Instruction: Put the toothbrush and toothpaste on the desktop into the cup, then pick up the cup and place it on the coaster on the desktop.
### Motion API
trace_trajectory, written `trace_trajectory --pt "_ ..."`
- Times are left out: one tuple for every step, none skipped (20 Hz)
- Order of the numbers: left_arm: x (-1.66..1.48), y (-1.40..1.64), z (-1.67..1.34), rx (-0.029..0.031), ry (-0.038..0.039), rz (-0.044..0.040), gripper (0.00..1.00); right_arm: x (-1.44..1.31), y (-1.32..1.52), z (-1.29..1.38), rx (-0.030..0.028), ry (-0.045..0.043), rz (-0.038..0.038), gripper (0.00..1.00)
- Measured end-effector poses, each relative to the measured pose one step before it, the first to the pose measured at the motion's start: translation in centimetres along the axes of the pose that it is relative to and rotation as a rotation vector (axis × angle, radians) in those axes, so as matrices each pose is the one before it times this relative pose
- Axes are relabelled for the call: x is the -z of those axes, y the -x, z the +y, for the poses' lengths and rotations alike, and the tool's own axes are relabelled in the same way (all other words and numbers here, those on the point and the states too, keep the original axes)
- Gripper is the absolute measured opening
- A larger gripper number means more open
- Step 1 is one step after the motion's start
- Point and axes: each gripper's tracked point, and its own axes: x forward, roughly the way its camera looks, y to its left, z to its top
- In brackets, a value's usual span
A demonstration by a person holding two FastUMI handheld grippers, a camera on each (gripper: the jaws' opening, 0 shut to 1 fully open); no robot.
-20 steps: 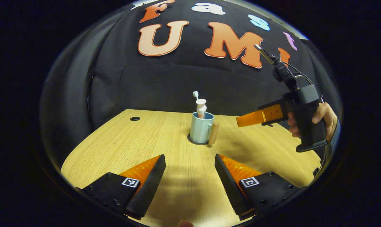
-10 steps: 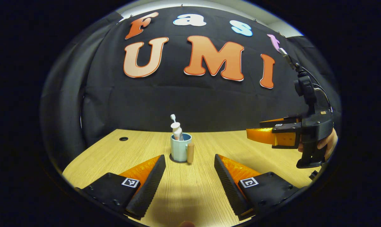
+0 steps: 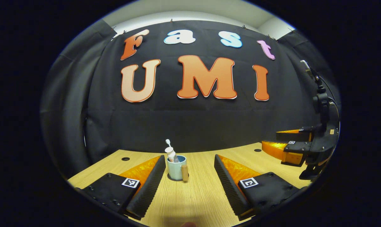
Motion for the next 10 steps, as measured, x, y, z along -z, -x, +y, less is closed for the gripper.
trace_trajectory --pt "-0.025 0.024 -0.054 -0.00117 0.00032 -0.01116 0.99 0.303 0.210 -0.200 0.01065 -0.00932 -0.01211 0.88" --pt "-0.037 0.027 -0.132 -0.00153 -0.00086 -0.00930 1.00 0.263 0.446 -0.103 0.00643 -0.01376 -0.00880 0.88" --pt "-0.037 0.077 0.022 -0.00518 -0.00345 -0.00765 1.00 0.443 0.268 0.044 -0.00114 -0.01766 -0.00796 0.88" --pt "-0.262 0.064 0.069 -0.00496 -0.00608 -0.01037 1.00 0.337 0.118 0.067 -0.00090 -0.01867 -0.00710 0.88" --pt "-0.219 -0.028 0.095 -0.00635 -0.00328 -0.01094 0.99 0.358 0.196 -0.054 -0.00152 -0.01535 -0.00348 0.88" --pt "-0.078 0.232 -0.065 -0.00315 0.00102 -0.00803 0.99 0.336 -0.010 -0.086 0.00121 -0.01044 -0.00199 0.88" --pt "0.055 0.046 -0.043 -0.00027 0.00445 -0.00217 0.99 0.242 0.143 -0.137 0.00434 -0.00470 -0.00119 0.88" --pt "0.118 0.019 -0.026 0.00065 0.00461 -0.00097 1.00 0.111 0.089 -0.153 0.00391 -0.00269 -0.00246 0.88" --pt "-0.019 -0.020 -0.007 -0.00133 0.00148 -0.00191 1.00 0.099 0.005 -0.005 0.00421 -0.00092 -0.00309 0.88" --pt "-0.039 -0.146 0.162 -0.00456 0.00010 -0.00371 0.99 -0.020 0.120 -0.046 0.00034 0.00083 -0.00466 0.88"
